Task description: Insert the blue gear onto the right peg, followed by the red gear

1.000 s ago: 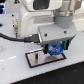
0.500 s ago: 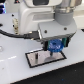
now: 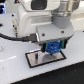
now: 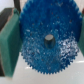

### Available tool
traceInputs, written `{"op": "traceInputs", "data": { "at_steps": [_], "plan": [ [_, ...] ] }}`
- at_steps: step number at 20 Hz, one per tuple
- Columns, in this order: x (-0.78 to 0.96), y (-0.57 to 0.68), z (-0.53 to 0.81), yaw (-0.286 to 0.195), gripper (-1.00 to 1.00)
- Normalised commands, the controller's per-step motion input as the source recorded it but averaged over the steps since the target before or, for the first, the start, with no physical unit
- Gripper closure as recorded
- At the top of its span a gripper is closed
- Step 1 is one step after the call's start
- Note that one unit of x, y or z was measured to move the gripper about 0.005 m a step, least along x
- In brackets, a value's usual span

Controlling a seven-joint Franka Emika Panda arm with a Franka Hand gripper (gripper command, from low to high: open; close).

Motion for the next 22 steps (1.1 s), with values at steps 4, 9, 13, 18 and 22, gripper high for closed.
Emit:
{"op": "traceInputs", "data": {
  "at_steps": [4,9,13,18,22],
  "plan": [
    [0.19,-0.04,0.21,0.000,1.00],
    [0.24,0.00,0.30,0.000,1.00],
    [0.20,-0.02,0.15,0.000,1.00],
    [0.24,-0.03,-0.09,0.000,1.00],
    [0.20,-0.04,-0.17,0.000,1.00]
  ]
}}
